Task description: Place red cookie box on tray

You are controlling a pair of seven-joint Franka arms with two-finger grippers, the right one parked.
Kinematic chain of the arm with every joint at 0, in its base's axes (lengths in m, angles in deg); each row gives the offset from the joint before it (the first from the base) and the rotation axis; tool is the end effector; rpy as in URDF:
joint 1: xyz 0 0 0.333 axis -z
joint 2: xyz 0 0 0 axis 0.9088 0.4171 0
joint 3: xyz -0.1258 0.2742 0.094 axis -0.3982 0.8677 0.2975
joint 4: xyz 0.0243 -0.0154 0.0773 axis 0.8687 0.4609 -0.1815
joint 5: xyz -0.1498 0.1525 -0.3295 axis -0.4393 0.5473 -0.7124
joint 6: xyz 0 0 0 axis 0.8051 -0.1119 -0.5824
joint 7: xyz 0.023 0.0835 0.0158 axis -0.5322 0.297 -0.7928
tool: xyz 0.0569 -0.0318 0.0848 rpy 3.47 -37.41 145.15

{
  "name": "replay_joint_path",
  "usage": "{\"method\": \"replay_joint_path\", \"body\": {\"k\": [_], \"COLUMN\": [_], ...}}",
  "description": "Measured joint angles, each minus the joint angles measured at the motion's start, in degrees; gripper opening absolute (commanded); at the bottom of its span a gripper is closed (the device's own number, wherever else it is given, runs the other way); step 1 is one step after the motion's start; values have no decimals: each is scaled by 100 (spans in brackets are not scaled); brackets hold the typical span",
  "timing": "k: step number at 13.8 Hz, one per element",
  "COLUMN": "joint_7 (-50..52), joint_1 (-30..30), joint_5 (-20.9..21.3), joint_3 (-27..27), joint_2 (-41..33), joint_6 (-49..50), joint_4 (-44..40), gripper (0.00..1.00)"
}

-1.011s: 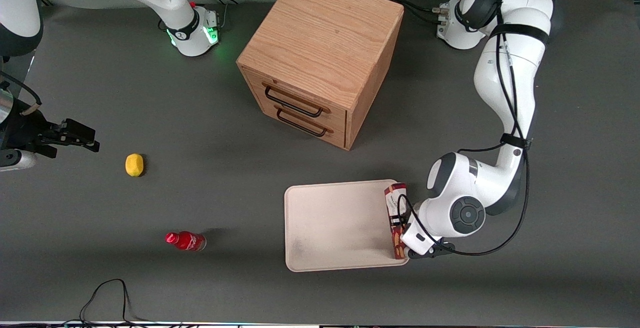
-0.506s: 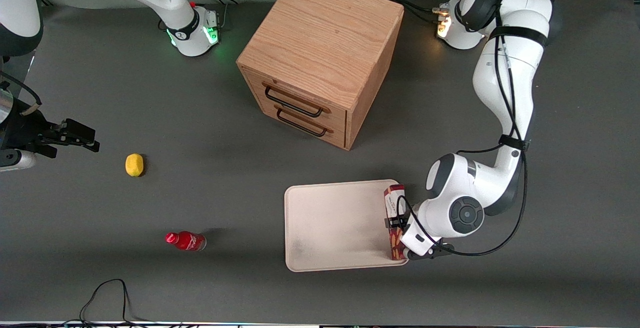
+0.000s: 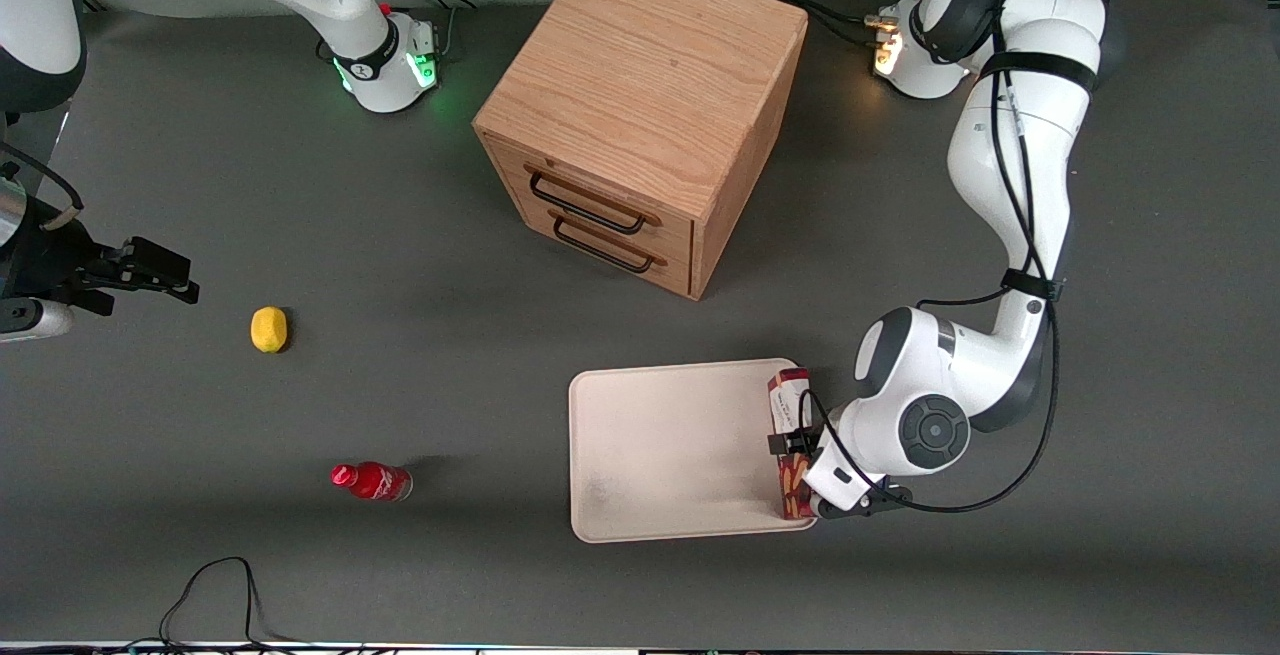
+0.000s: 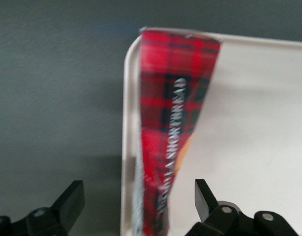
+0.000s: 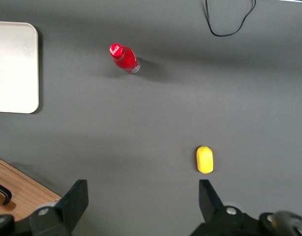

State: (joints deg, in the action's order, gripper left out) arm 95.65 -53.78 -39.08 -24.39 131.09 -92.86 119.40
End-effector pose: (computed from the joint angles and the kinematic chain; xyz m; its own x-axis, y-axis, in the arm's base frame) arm 0.7310 -0.2633 0.2460 0.9831 0.1206 -0.1374 0.1369 -0.9838 0.1156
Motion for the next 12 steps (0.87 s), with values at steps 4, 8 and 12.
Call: {"method": "replay_joint_path", "body": {"k": [4,8,12], "joint_7": [-6,-48,-93], "joint_1": [-193,-353,-500], "joint_5": [194,209,236], "joint_3": [65,86,101], "joint_2": [-465,-1261,-2276], "joint_6": [1014,1178,1157], "joint_4": [-88,453,1460], "gripper": [100,100,100]}}
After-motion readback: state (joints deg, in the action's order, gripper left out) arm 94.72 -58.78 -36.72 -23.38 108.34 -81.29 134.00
